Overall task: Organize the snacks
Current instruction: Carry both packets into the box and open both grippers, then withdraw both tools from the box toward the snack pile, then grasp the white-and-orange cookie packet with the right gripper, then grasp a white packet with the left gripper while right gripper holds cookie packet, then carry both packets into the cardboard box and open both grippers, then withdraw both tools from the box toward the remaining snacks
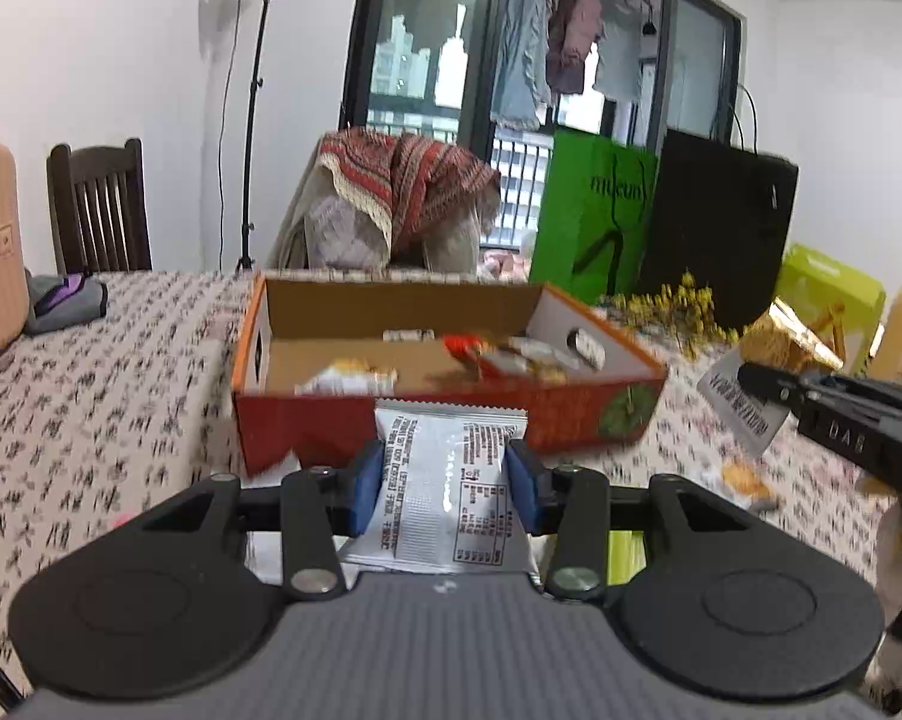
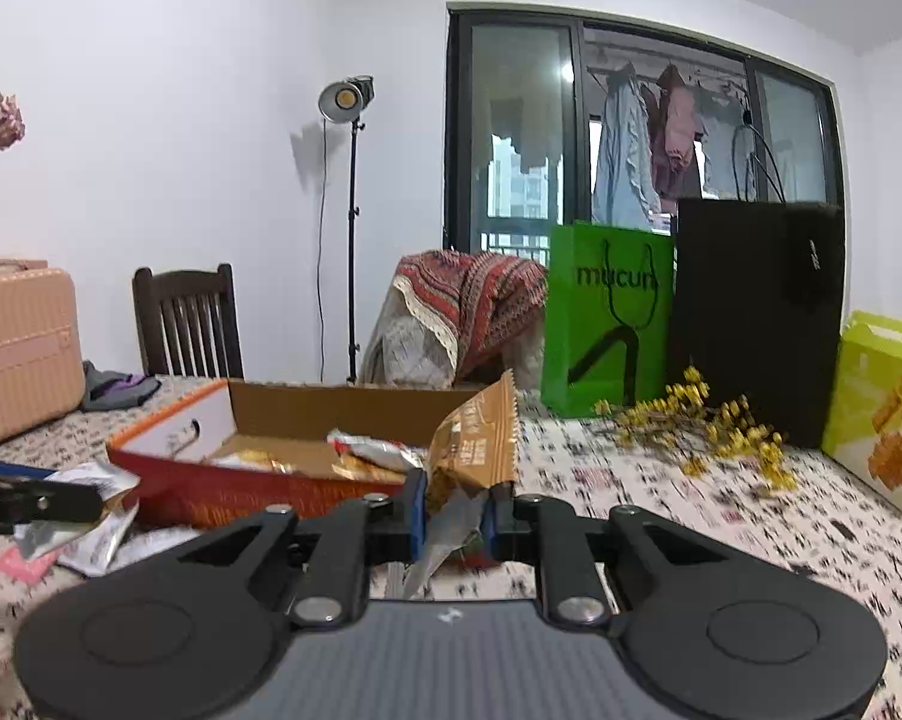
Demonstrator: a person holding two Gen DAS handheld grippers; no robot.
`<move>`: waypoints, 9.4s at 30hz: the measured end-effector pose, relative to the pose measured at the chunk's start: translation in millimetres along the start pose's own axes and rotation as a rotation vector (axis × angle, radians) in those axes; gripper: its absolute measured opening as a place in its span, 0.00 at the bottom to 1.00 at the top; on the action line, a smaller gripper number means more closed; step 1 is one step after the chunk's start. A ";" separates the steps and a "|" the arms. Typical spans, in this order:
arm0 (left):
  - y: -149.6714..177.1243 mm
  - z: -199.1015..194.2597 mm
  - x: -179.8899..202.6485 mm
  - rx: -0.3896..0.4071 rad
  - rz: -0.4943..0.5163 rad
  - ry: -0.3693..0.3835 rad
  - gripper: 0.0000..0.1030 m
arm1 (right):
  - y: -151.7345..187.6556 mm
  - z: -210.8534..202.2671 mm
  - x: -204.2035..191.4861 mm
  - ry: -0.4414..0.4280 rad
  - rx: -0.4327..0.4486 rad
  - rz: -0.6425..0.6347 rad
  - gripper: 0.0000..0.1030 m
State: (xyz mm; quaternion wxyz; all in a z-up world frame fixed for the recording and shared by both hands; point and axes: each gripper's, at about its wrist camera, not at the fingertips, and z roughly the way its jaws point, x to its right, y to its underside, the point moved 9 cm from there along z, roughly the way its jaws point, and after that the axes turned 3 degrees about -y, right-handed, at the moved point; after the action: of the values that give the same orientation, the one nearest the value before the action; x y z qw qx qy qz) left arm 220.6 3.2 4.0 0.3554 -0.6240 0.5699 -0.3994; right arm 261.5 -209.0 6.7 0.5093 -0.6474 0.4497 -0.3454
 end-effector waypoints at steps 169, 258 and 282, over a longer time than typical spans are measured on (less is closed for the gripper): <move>43.8 84.1 -86.2 -0.268 -0.034 -0.266 0.46 | 68.4 19.6 79.8 0.051 -0.176 0.272 0.66; -59.5 137.5 -43.9 0.087 -0.084 -0.206 0.83 | -6.0 167.1 -18.4 -0.071 -0.127 0.091 0.82; -75.7 113.3 -44.8 0.106 -0.150 -0.186 1.00 | -26.4 148.7 -10.2 -0.058 -0.103 0.133 1.00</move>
State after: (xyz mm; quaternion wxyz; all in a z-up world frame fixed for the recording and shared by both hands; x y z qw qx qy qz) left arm 353.9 53.9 19.3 0.4083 -0.6798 0.4642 -0.3946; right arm 398.5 -145.6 -3.7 0.5102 -0.6510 0.4940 -0.2682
